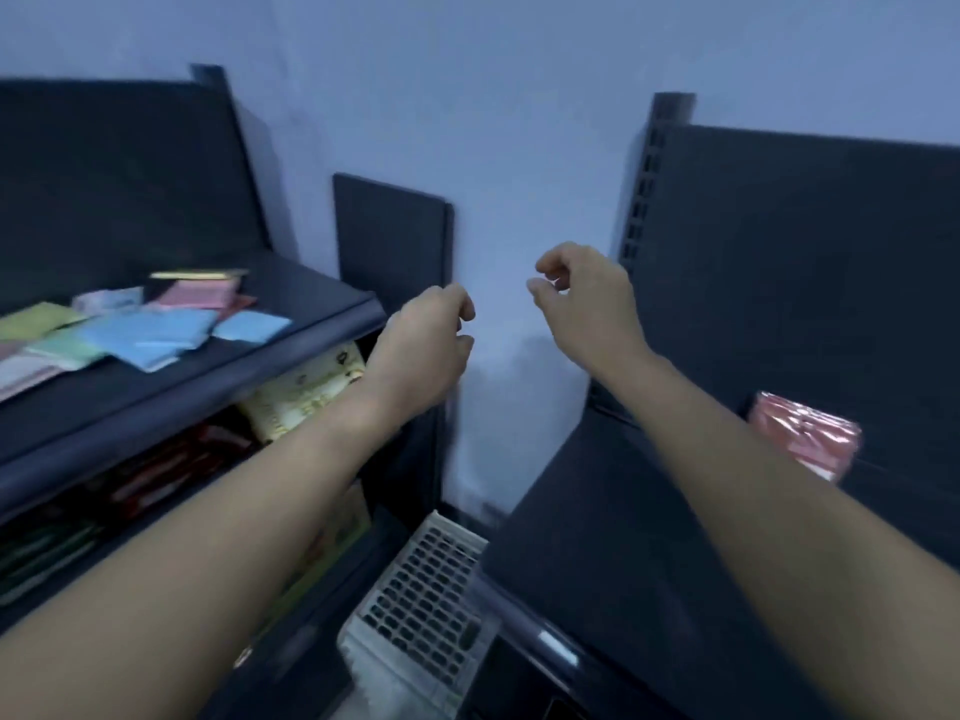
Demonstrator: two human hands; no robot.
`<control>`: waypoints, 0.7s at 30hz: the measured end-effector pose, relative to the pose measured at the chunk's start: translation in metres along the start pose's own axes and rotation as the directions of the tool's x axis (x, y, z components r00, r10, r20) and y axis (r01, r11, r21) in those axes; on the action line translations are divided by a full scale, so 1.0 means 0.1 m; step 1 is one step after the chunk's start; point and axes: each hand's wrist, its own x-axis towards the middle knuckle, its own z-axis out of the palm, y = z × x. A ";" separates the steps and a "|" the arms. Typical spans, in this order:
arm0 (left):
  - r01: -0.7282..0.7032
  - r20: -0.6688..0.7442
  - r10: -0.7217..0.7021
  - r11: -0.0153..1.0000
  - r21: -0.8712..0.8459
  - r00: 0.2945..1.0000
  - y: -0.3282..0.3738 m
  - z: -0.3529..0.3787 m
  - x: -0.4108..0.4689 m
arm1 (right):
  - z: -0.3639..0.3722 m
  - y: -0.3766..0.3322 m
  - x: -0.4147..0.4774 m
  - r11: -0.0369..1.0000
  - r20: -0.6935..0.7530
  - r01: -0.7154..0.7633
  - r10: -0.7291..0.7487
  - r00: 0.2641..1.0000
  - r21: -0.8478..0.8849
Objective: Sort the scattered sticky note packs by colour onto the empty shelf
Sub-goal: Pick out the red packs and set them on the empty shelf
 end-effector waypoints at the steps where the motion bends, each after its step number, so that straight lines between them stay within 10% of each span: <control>1: 0.035 -0.030 -0.034 0.999 0.037 0.999 -0.22 -0.23 -0.06 | 0.22 -0.24 0.07 0.999 0.032 0.036 -0.037 0.999 0.030; 9: 0.250 -0.061 -0.243 0.956 0.155 0.968 -1.67 -1.40 -0.42 | 1.50 -1.63 0.31 0.981 0.219 0.124 -0.156 0.963 0.152; 21: 0.405 -0.083 -0.396 0.896 0.181 0.914 -2.83 -2.04 -0.46 | 2.93 -2.29 0.67 0.968 0.467 -0.231 0.163 0.869 0.093</control>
